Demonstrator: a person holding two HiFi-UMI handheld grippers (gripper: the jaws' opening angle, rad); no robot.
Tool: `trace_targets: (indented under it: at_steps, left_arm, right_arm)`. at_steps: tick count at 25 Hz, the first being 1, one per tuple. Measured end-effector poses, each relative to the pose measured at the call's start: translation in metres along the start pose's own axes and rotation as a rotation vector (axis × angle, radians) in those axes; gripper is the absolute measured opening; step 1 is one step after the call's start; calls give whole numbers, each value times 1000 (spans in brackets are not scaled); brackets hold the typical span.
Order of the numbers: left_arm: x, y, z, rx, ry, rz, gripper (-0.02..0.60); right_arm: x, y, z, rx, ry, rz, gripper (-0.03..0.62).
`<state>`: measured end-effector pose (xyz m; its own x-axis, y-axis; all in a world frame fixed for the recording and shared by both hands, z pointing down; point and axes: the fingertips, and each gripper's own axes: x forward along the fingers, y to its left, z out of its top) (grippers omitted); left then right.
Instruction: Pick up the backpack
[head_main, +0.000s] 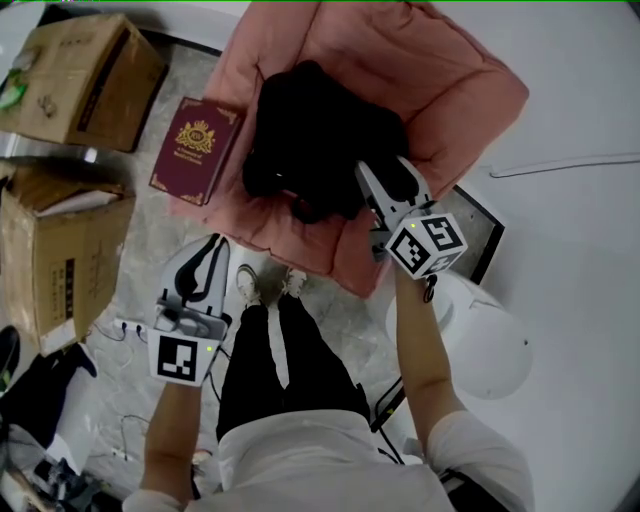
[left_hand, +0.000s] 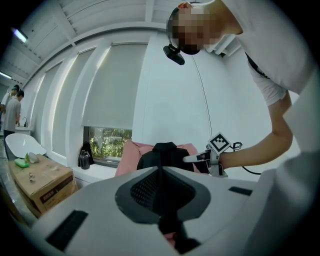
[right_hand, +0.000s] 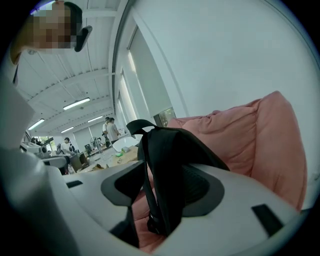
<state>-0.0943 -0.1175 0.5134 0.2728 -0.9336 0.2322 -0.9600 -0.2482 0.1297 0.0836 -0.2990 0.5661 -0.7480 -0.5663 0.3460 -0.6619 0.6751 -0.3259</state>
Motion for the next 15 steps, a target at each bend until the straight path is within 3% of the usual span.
trace_targets:
  at_steps: [4, 9, 15]
  left_arm:
    - [2, 4, -8, 5, 26, 3, 38]
    - [7, 4, -8, 6, 38, -7, 37]
    - [7, 4, -13, 1, 65, -9, 37]
  right_arm:
    - [12, 14, 11, -12, -56, 77, 224]
    - [32, 19, 18, 11, -97, 106, 224]
    - [58, 27, 19, 11, -108, 141, 298]
